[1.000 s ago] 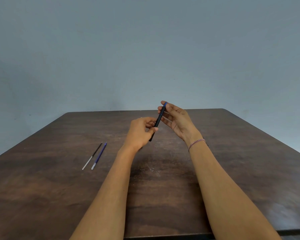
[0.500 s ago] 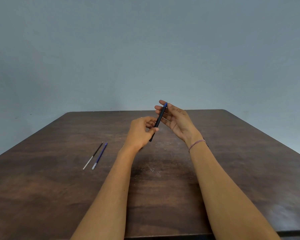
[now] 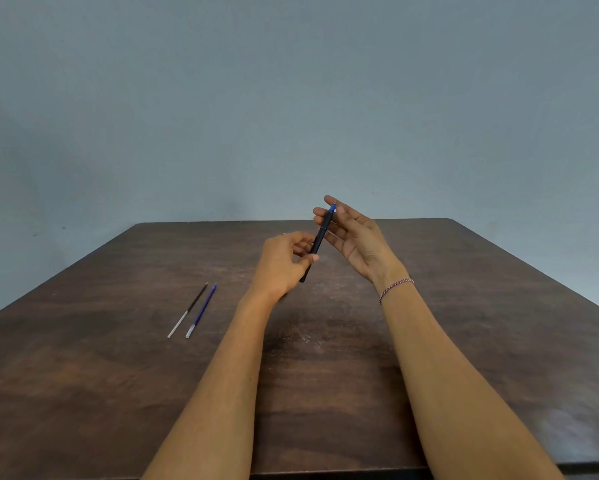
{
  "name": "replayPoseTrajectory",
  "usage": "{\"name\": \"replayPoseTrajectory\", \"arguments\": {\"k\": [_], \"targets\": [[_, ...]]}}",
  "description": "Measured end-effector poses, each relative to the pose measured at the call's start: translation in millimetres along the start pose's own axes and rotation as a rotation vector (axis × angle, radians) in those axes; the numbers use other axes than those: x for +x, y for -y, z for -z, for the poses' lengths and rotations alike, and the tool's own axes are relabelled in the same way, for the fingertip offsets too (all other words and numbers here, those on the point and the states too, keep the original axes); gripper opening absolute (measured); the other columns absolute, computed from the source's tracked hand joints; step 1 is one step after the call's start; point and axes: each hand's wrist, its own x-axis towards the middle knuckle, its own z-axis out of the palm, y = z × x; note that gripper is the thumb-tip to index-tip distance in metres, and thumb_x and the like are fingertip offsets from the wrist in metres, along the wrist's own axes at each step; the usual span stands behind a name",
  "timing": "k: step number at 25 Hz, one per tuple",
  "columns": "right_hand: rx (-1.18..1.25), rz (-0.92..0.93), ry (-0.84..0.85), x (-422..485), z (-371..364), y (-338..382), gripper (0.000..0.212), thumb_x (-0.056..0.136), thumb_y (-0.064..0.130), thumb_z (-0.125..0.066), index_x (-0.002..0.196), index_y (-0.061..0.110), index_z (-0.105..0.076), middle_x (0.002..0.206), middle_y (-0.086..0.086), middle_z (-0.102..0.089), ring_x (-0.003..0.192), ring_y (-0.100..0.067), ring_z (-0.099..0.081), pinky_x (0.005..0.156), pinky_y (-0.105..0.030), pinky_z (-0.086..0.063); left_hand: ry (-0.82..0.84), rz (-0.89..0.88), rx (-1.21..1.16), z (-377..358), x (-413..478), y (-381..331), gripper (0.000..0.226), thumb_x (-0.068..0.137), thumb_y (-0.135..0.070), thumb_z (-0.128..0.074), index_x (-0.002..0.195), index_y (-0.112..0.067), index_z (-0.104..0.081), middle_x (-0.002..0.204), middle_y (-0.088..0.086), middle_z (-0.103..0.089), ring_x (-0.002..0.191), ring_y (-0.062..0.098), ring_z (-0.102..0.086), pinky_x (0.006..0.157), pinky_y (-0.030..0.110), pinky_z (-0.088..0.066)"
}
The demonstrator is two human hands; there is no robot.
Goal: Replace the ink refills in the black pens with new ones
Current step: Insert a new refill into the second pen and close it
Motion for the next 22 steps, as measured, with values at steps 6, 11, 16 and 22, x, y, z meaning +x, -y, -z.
{"name": "replayPoseTrajectory", "arguments": {"k": [6,11,16,22], "targets": [[-0.128,-0.053,0.015,0,-1,-6,0.021,0.097,0.012,-0.049,0.112,0.010,-0.064,0.094,-0.006,-0.074,0.090,-0.016,-0.069,0.085,-0.027,-0.056,-0.006,0.008,0.004,0,0,1,0.029,0.078,-0.013,-0.073,0.107,-0.014,-0.067,0.089,-0.004,-0.065,0.079,0.004,-0.058,0.067,0.004,-0.038],[-0.196,0.020,-0.045,0,-8,-4,0.014,0.092,0.014,-0.058,0.103,0.013,-0.066,0.087,-0.003,-0.074,0.086,-0.014,-0.070,0.089,-0.028,-0.055,-0.048,0.013,-0.023,3,1,-2,0.028,0.076,-0.011,-0.075,0.103,-0.013,-0.067,0.080,-0.009,-0.058,0.067,0.000,-0.053,0.063,0.005,-0.041],[-0.262,0.040,-0.101,2,-13,-6,0.013,0.090,0.017,-0.062,0.102,0.015,-0.067,0.086,-0.001,-0.074,0.089,-0.014,-0.069,0.092,-0.031,-0.052,-0.057,0.019,-0.031,4,1,-2,0.025,0.076,-0.011,-0.075,0.100,-0.014,-0.066,0.079,-0.010,-0.057,0.067,0.001,-0.053,0.063,0.007,-0.041],[-0.419,-0.010,-0.172,4,-19,-19,0.035,0.098,0.037,-0.047,0.115,0.011,-0.062,0.097,-0.002,-0.064,0.086,-0.013,-0.061,0.075,-0.026,-0.053,-0.185,0.129,-0.004,15,4,13,0.025,0.079,-0.012,-0.072,0.102,-0.015,-0.065,0.080,-0.007,-0.057,0.066,0.000,-0.052,0.062,0.009,-0.041]]}}
